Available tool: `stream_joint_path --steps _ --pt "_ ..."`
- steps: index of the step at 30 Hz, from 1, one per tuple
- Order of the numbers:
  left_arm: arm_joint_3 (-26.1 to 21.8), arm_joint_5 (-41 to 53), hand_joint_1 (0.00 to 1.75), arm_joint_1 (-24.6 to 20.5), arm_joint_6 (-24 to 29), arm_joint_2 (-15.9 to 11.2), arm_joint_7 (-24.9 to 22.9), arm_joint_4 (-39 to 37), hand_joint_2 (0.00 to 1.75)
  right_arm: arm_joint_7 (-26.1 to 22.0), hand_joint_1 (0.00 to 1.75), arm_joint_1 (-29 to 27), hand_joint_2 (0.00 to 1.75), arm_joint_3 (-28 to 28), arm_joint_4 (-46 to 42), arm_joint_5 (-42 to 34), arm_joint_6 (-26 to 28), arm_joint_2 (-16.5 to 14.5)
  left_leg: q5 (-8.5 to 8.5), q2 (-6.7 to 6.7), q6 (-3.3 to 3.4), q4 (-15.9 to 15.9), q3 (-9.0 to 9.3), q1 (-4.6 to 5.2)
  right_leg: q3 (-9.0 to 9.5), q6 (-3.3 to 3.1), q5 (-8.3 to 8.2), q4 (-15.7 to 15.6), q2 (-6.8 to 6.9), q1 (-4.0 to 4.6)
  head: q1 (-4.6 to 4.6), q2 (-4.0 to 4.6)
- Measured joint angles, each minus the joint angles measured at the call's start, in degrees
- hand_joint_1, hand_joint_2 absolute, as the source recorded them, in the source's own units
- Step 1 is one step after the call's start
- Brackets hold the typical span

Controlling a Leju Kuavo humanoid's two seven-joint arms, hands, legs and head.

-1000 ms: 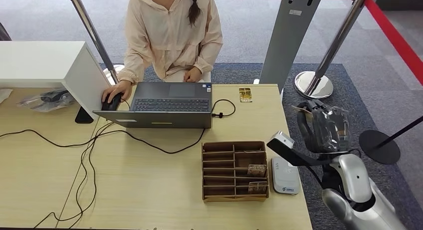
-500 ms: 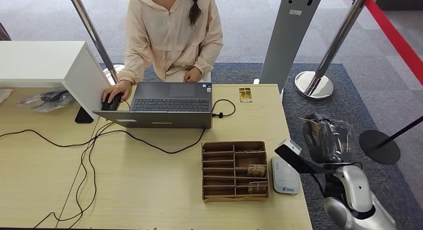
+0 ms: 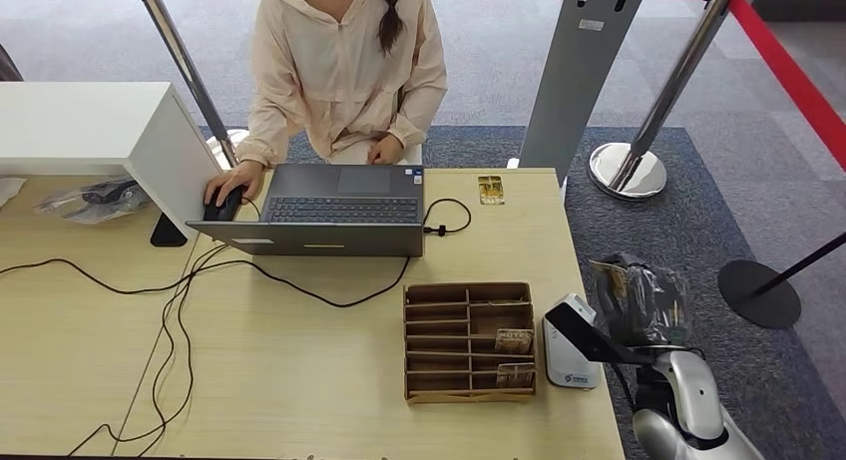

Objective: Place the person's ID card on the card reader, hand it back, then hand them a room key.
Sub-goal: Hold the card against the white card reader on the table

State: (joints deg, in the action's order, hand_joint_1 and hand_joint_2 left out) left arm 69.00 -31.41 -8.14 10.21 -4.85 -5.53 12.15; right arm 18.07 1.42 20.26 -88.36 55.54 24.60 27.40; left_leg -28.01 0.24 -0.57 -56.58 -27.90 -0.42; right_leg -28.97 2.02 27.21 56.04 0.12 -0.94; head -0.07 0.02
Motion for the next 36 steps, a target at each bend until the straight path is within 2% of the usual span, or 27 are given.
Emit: stream_joint_path --steps 16,36 --pt "-0.15 0.02 0.0 0.01 -0.08 0.0 -0.29 0.0 0.0 -0.11 1.75 -0.46 1.75 2.3 4.87 -1.7 1.94 -2.24 0.0 0.0 0.0 0.0 0.0 0.0 -0.01 0.0 0.0 0.0 0.0 0.0 0.0 0.0" --pt "-1.42 -0.13 0.0 0.03 0.12 0.0 -0.2 0.0 0.0 -0.95 1.75 -1.06 1.75 5.82 8.77 -8.42 3.36 -3.53 0.0 0.0 0.0 0.0 -0.01 0.0 -0.01 0.0 0.0 0.0 0.0 0.0 -0.01 0.0"
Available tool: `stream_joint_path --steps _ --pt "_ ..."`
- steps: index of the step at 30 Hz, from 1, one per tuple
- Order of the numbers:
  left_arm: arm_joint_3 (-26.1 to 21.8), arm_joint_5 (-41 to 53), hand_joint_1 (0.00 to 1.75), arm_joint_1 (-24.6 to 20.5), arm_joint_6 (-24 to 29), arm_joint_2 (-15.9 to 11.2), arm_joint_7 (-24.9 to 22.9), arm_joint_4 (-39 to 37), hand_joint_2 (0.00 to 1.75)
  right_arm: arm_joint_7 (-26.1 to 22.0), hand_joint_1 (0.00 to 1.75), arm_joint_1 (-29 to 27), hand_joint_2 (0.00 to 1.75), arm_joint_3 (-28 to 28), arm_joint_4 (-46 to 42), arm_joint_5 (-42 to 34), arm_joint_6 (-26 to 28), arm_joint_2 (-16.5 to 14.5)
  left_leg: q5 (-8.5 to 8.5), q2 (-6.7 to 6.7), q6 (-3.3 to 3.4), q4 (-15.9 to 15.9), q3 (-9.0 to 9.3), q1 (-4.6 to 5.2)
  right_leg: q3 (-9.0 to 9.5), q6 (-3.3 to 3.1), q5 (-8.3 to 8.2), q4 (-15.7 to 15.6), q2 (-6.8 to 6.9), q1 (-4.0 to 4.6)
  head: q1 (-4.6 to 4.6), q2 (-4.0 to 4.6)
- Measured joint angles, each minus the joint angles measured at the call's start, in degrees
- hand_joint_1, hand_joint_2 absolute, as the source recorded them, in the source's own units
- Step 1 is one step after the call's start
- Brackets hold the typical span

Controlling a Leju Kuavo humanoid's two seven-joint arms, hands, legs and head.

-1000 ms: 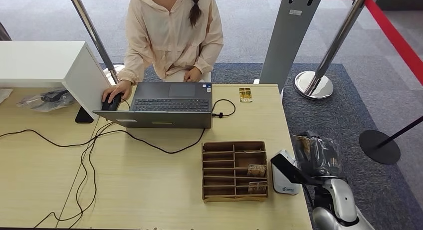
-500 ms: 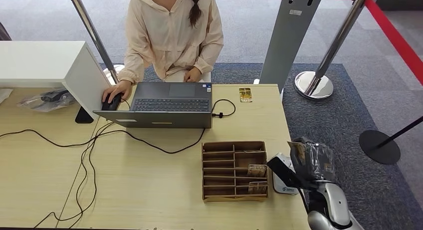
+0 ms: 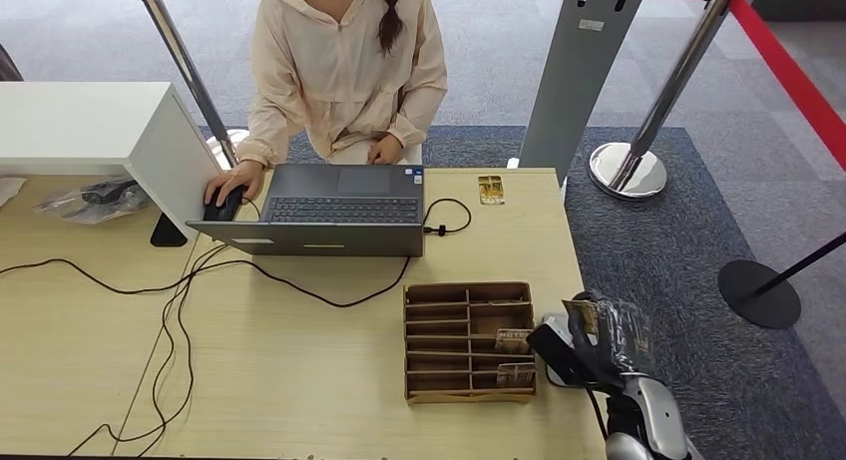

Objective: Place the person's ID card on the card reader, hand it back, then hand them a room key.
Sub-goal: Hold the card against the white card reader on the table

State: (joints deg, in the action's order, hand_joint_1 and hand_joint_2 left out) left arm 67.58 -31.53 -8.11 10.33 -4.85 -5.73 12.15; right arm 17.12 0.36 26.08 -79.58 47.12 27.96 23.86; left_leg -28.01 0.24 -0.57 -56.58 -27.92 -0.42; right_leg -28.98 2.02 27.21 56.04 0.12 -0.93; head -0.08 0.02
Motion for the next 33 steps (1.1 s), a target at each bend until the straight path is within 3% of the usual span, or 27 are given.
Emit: stream_joint_path --steps 33 --pt "-0.05 0.69 0.0 0.0 0.57 0.0 -0.02 0.0 0.0 -3.18 1.75 2.56 1.75 7.0 11.38 -7.45 7.98 -4.09 0.01 -0.01 0.0 0.0 0.12 -0.01 0.08 -0.03 -0.03 0.0 -0.01 0.01 0.01 0.0"
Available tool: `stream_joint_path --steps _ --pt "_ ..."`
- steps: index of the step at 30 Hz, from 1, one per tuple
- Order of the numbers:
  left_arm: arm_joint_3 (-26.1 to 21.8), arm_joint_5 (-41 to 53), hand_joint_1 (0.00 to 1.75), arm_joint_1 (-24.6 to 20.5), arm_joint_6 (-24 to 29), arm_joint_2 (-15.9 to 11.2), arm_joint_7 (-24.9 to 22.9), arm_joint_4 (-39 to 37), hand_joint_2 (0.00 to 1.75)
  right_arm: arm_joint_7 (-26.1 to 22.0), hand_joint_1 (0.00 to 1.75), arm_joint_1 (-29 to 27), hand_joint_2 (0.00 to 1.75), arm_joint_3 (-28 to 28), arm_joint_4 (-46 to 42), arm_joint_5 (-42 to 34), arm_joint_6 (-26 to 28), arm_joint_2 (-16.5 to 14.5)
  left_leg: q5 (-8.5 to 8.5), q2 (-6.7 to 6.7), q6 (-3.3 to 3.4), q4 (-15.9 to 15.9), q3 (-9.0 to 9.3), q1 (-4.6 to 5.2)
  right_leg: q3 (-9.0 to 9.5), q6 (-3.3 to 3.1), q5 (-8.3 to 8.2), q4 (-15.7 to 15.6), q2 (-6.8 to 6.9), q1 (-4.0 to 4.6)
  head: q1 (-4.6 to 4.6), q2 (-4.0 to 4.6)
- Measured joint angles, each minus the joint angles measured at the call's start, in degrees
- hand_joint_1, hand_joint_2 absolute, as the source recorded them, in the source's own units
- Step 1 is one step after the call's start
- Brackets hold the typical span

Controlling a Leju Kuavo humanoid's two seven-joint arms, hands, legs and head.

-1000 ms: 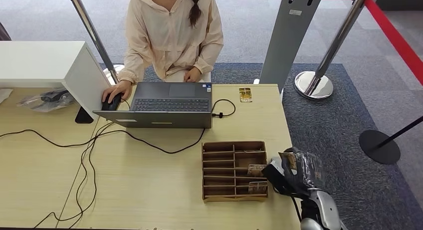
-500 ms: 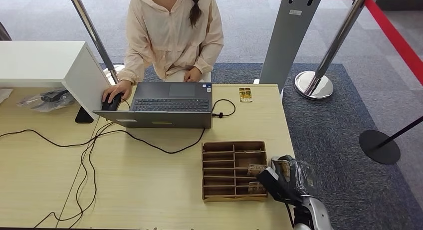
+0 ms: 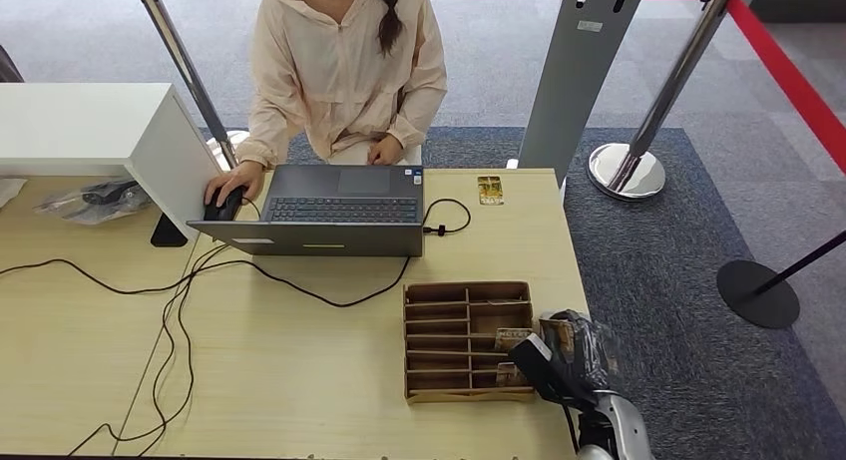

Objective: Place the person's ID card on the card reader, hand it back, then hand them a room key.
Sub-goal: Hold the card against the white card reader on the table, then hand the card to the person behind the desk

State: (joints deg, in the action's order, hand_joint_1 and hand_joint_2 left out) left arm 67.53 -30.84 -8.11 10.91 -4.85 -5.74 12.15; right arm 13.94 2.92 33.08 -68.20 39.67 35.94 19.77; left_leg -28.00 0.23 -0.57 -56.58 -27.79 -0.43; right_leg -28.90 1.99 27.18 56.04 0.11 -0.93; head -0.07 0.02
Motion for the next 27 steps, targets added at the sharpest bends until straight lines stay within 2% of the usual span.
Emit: stream_joint_path --steps 7,18,23,27 --pt "-0.01 0.35 0.0 0.0 -0.04 0.0 0.2 0.0 0.0 0.49 1.75 1.04 1.75 0.37 0.11 0.31 -0.33 0.29 0.01 0.0 0.01 0.0 0.0 0.0 0.01 -0.01 -0.03 0.0 0.0 0.0 0.0 0.0" --pt "-0.01 0.71 0.0 0.05 -0.15 -0.1 0.41 0.0 0.0 2.52 1.75 1.81 1.75 -0.52 -3.71 3.75 -4.21 2.12 0.05 0.01 0.05 0.0 -0.07 0.02 -0.02 0.02 -0.06 0.0 0.0 -0.02 -0.01 0.0" --pt "-0.01 1.61 0.0 0.05 -0.97 -0.17 0.58 0.0 0.0 3.51 1.75 5.18 1.75 -5.2 -16.55 8.21 -12.78 4.81 0.05 0.0 0.04 -0.01 -0.06 0.02 -0.03 0.02 -0.06 0.0 0.0 -0.02 0.0 -0.01" --pt "-0.01 1.86 0.0 0.04 -0.98 -0.17 0.99 0.0 0.0 3.66 1.75 7.1 1.75 -6.31 -21.02 8.37 -14.93 5.18 0.06 0.0 0.03 -0.01 -0.07 0.02 -0.03 0.02 -0.06 0.0 0.0 -0.02 0.0 0.0"
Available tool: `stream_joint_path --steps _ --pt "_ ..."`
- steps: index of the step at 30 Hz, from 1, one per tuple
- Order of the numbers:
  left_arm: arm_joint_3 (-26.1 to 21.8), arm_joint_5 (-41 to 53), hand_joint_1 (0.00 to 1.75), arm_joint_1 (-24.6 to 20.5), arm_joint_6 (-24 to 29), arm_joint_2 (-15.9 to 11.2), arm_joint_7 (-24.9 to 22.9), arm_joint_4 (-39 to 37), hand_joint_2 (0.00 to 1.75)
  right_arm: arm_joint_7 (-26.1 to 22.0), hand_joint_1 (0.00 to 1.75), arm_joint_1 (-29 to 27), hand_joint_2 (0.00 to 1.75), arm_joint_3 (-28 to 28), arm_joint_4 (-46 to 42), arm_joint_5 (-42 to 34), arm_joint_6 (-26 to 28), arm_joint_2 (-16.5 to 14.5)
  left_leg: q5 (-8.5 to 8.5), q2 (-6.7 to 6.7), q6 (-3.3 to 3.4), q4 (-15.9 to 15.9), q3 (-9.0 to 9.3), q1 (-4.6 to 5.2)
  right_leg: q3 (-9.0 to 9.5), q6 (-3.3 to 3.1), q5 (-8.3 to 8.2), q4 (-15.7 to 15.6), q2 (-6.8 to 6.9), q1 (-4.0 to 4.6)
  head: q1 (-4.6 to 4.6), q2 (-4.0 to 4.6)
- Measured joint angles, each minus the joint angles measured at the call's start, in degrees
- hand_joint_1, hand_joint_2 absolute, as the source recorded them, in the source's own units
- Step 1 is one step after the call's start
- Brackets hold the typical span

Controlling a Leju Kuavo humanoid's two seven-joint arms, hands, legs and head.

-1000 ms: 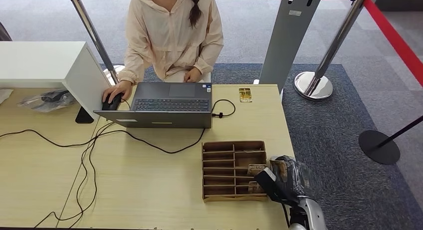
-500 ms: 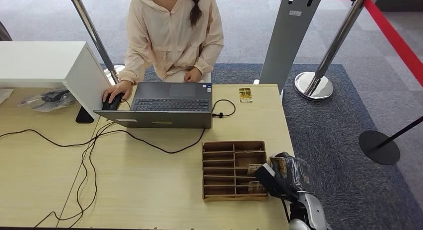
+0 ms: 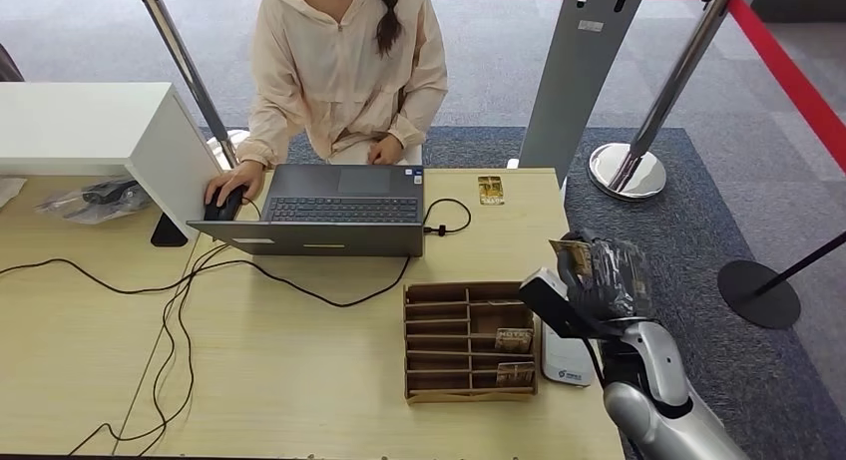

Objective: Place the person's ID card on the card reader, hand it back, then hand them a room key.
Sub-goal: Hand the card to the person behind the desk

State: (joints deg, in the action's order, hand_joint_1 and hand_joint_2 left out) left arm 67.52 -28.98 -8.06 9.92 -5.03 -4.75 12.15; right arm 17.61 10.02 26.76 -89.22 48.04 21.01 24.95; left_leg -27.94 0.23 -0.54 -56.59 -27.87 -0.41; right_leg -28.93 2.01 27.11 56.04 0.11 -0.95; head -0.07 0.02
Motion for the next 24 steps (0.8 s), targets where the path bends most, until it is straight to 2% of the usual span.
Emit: stream_joint_path --steps 7,15,24 --pt "0.01 0.83 0.0 -0.04 -0.03 0.02 0.48 0.0 0.0 0.37 1.59 4.06 1.75 -0.33 -5.53 1.08 -3.17 0.02 0.0 0.0 0.0 0.0 -0.01 0.0 0.0 0.0 0.0 0.0 0.0 0.0 0.0 0.0" --pt "0.08 2.1 0.0 -0.12 -0.51 0.15 0.5 0.0 0.0 0.85 1.61 10.47 1.75 0.95 -7.46 4.79 -6.5 -0.86 0.01 0.0 -0.01 0.0 -0.02 0.0 0.0 0.0 0.0 0.0 0.0 0.0 0.0 0.0" --pt "0.26 3.07 0.0 -0.3 -0.65 0.39 0.77 0.0 0.0 0.99 1.61 17.22 1.75 3.24 -5.61 5.78 -7.85 -3.4 0.02 0.02 -0.03 0.0 -0.08 -0.01 -0.03 0.0 0.0 0.01 0.01 0.01 -0.01 0.0"
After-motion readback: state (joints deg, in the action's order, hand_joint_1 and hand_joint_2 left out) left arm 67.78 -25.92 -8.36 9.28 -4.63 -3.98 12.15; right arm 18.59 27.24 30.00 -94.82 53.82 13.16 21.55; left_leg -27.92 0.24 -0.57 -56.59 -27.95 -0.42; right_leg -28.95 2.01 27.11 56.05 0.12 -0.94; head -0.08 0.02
